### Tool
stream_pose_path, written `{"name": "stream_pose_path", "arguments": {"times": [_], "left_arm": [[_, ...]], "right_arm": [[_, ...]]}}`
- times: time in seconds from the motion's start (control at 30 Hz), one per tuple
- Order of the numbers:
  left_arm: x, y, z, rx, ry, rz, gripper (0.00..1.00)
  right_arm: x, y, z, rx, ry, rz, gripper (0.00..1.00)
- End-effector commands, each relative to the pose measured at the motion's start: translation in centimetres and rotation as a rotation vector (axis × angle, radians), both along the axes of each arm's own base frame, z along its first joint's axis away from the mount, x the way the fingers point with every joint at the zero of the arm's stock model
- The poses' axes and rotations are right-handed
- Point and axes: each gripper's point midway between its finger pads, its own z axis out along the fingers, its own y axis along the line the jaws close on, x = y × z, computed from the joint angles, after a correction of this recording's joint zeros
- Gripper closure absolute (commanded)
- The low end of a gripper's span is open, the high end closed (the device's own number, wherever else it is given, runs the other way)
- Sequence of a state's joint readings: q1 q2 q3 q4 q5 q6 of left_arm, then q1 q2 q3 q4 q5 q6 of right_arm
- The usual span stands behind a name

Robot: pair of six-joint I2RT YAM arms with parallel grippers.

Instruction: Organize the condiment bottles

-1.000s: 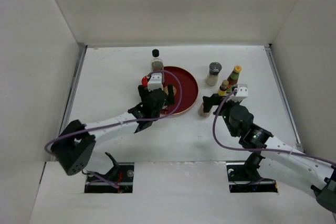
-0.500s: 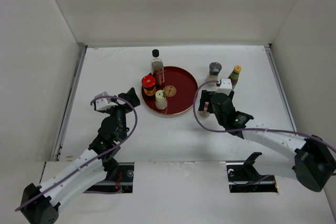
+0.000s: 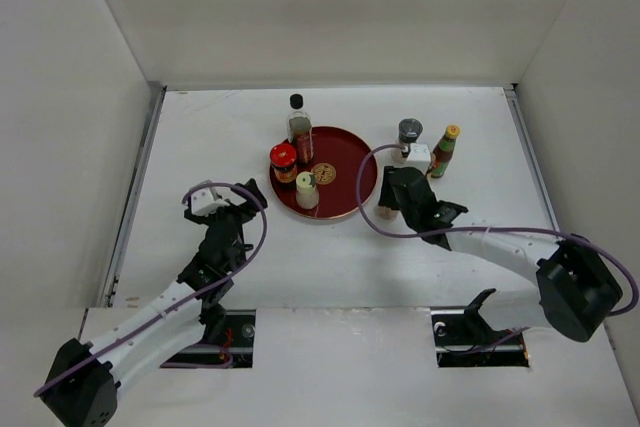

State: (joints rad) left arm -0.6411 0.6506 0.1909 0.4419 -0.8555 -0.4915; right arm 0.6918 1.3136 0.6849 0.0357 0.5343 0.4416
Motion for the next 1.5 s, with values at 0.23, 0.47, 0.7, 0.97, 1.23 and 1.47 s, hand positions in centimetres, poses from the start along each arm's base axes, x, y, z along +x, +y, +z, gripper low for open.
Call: {"name": "stream_pose_path", "arguments": {"times": [0.23, 0.47, 0.7, 0.97, 1.23, 1.47], "left_arm": [[0.4, 0.0, 0.6, -0.056, -0.044, 0.006, 0.00], [0.4, 0.3, 0.3, -0.054, -0.042, 0.016, 0.00], [0.5, 0.4, 0.3, -0.051, -0.038, 0.020, 0.00], [0.5, -0.1, 0.5, -0.052, -0.039, -0.002, 0.00], [0.4, -0.3, 0.8, -0.058, -0.048, -0.011, 0.00], [0.4, -0.5, 0.7, -0.059, -0.049, -0.019, 0.00]], "right_arm": [[4.5, 6.2, 10.4, 0.143, -0.228, 0.092, 0.54], [9.6, 13.7, 10.3, 0.182, -0.256, 0.205, 0.54], [11.6, 17.8, 7.6, 0.159, -0.215, 0.247, 0.52], [10.8, 18.7, 4.0, 0.111, -0.140, 0.255, 0.32], [9.7, 17.2, 8.2, 0.137, -0.192, 0.244, 0.21], [8.2, 9.6, 15.7, 0.213, -0.322, 0.129, 0.21]]}}
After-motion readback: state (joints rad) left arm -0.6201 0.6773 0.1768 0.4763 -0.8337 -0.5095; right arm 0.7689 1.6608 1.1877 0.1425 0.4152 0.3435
